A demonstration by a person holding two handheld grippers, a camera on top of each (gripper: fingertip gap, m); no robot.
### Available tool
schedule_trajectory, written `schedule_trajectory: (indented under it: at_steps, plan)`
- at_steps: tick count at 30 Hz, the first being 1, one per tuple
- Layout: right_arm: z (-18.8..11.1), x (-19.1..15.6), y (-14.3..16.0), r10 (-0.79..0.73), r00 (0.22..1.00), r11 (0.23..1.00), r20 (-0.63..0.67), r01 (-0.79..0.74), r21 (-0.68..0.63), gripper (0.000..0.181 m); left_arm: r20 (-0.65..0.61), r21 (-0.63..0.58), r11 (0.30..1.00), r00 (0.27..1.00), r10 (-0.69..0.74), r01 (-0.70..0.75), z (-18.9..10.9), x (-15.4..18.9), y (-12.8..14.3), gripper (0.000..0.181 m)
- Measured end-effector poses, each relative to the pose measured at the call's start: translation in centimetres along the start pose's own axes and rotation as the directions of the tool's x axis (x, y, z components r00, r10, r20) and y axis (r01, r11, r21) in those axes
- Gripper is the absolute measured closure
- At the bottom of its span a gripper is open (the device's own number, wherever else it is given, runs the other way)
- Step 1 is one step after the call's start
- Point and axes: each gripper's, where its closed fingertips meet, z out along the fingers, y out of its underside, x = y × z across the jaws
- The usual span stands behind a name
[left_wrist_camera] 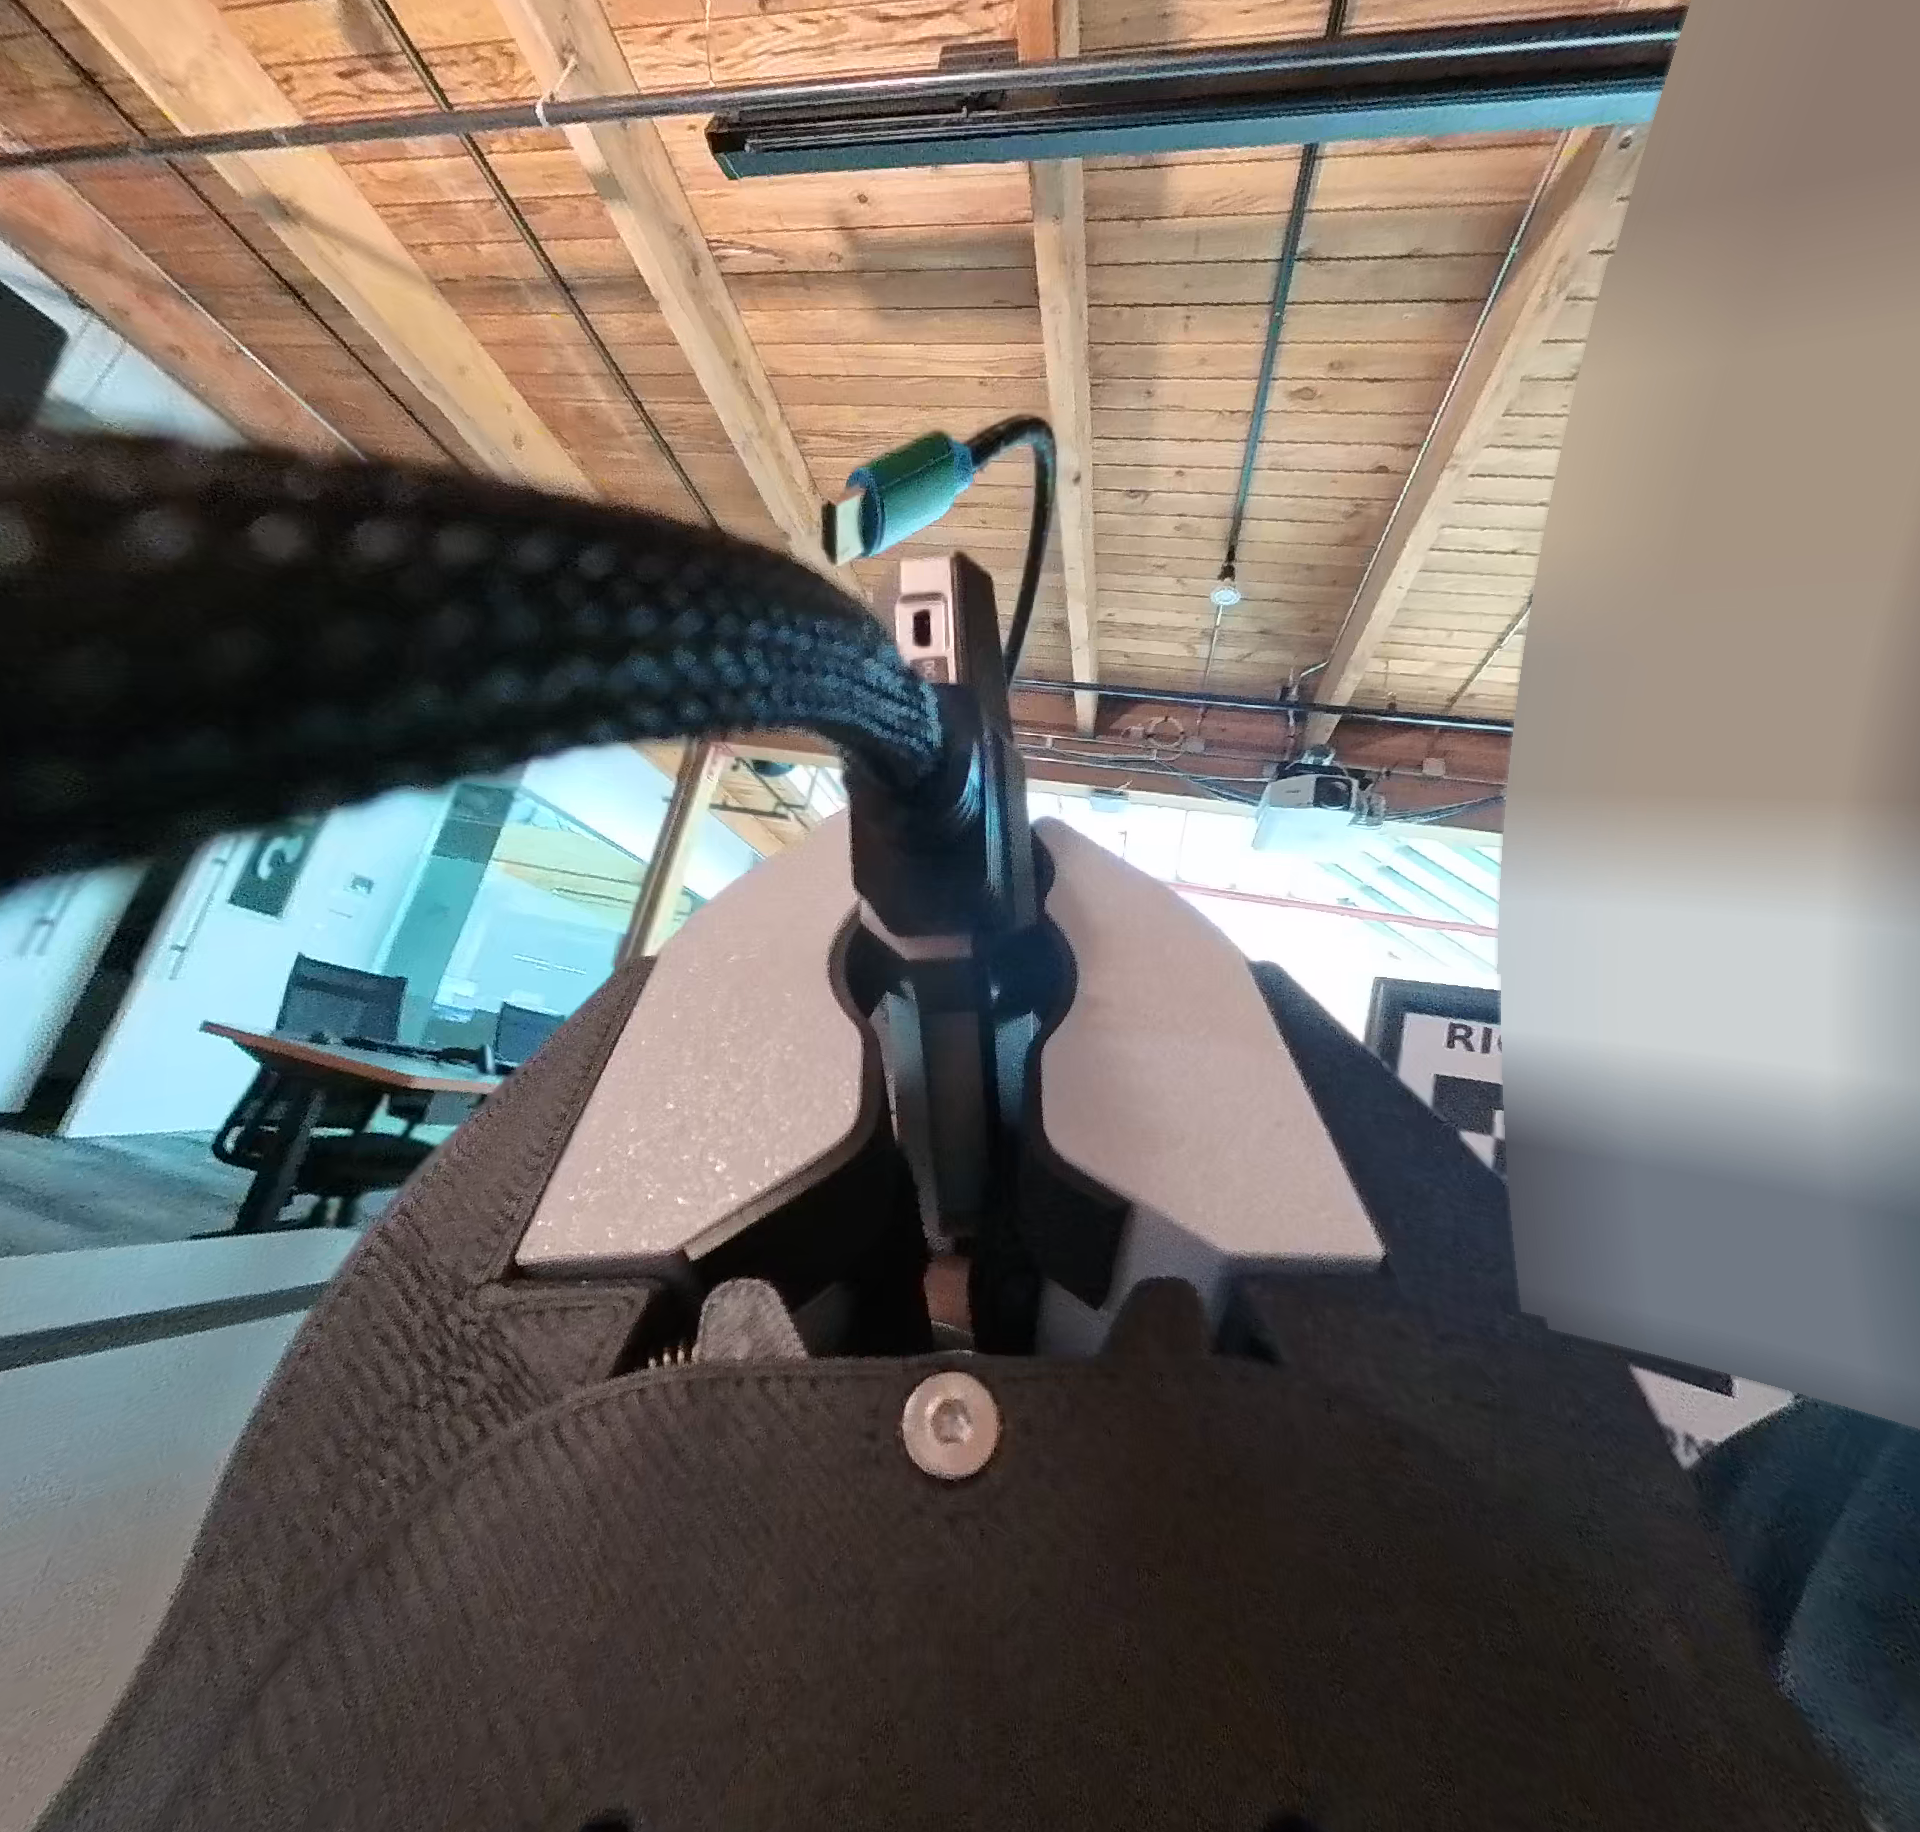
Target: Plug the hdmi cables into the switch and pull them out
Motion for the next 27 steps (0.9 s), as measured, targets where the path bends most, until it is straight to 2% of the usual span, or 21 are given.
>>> schedule_trajectory:
  at_steps: [1, 2, 3, 4, 5, 8, 10, 13, 16, 18, 20, 23, 27]
  plan:
    - [-1.0, 0.8, -3.3, 0.081, 0.996, 0.976, -0.027, -0.074, 0.206, 0.171, -0.012, 0.114, 0.993, 0.999, -0.038, 0.039, -0.5, 0.0, -1.7, 0.161]
    - [-1.3, 1.7, -4.8, 0.182, 0.983, 0.953, -0.022, -0.171, 0.249, 0.171, -0.02, 0.183, 0.976, 0.993, -0.113, 0.115, -0.8, -0.1, -2.9, 0.161]
    - [-1.4, 2.0, -6.2, 0.157, 0.987, 0.952, -0.029, -0.143, 0.272, 0.17, -0.01, 0.159, 0.978, 0.991, -0.134, 0.134, -0.6, -0.3, -2.8, 0.16]
    - [-1.3, 2.0, -7.0, 0.067, 0.996, 0.965, -0.057, -0.05, 0.256, 0.169, -0.005, 0.15, 0.986, 0.997, -0.078, 0.078, -0.4, -0.2, -2.8, 0.16]
    - [-1.2, 1.9, -7.5, 0.011, 0.997, 0.973, -0.082, 0.008, 0.232, 0.169, 0.009, 0.151, 0.988, 1.0, -0.008, 0.006, -0.4, -0.3, -2.9, 0.16]
    - [-0.1, 1.2, -7.0, -0.006, 0.996, 0.995, -0.084, 0.014, 0.095, 0.169, 0.012, 0.157, 0.986, 0.998, 0.059, -0.06, -0.5, -0.5, -4.0, 0.159]
    - [0.3, 1.2, -5.6, 0.031, 0.995, 0.998, -0.094, -0.037, -0.058, 0.168, 0.043, 0.169, 0.98, 0.994, 0.101, -0.107, -0.8, -1.3, -5.1, 0.158]
    - [0.4, 1.3, -3.6, 0.115, 0.988, 0.95, -0.1, -0.138, -0.278, 0.168, 0.101, 0.177, 0.96, 0.974, 0.202, -0.217, -1.3, -2.3, -6.7, 0.157]
    - [-0.3, 1.1, -0.8, 0.165, 0.98, 0.845, -0.109, -0.198, -0.496, 0.169, 0.156, 0.218, 0.935, 0.955, 0.251, -0.281, -2.0, -3.2, -8.4, 0.157]
    - [-0.9, 1.8, 0.6, 0.121, 0.984, 0.798, -0.128, -0.173, -0.578, 0.17, 0.177, 0.244, 0.922, 0.948, 0.263, -0.302, -2.5, -3.5, -9.7, 0.157]
    - [-1.9, 2.2, 2.3, 0.077, 0.99, 0.715, -0.118, -0.137, -0.686, 0.169, 0.209, 0.263, 0.897, 0.929, 0.305, -0.354, -3.0, -3.6, -11.1, 0.158]
    - [-3.7, 2.7, 4.1, -0.073, 0.995, 0.566, -0.063, -0.011, -0.824, 0.168, 0.274, 0.288, 0.86, 0.896, 0.348, -0.422, -4.0, -3.9, -13.3, 0.158]
    - [-5.5, 2.5, 3.8, -0.308, 0.948, 0.371, 0.074, 0.192, -0.909, 0.169, 0.388, 0.271, 0.794, 0.817, 0.427, -0.544, -5.5, -5.1, -15.8, 0.158]
